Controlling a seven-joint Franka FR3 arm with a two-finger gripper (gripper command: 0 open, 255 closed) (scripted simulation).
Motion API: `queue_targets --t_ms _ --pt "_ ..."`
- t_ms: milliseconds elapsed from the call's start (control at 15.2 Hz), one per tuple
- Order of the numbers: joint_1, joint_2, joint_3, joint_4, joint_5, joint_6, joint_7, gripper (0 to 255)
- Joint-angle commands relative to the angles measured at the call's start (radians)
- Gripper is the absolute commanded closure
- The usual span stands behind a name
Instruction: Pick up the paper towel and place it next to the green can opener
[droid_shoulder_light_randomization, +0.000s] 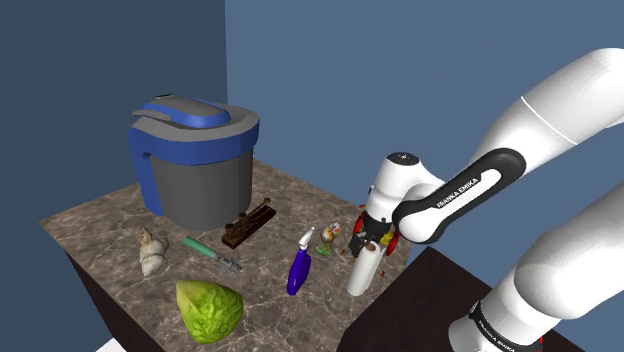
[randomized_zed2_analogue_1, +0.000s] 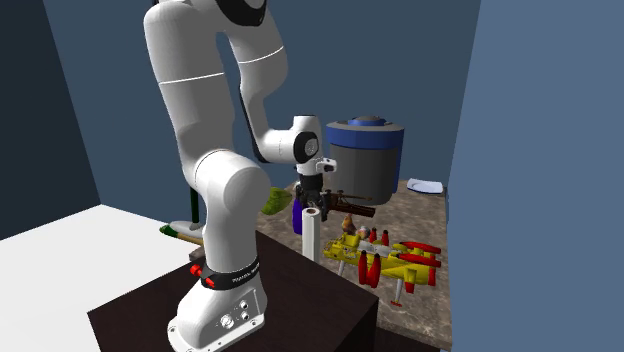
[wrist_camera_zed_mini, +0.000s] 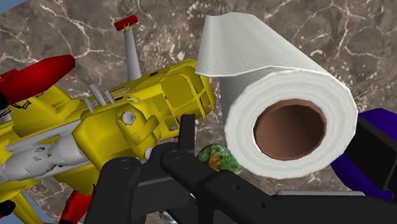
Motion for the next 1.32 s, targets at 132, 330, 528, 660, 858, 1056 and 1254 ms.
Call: queue_targets --t_ms 132,330,528,660,858,1056,1254 --pt "-0.006 0.014 0.003 0.000 -0.011 0.015 0.008 0" --pt "-0.006 0.014 0.003 0.000 -0.011 0.015 0.008 0" --pt "-0.006 0.014 0.003 0.000 -0.011 0.014 0.008 255" --pt "-0.006 0.014 0.003 0.000 -0.011 0.014 0.008 255" --pt "-0.005 0.013 0.003 -0.001 -0.010 0.014 0.008 255" --pt "-0.006 0.014 0.003 0.000 -0.011 0.015 0.008 255" --pt "0.019 -0.045 -0.011 0.002 0.034 -0.045 -0.026 255"
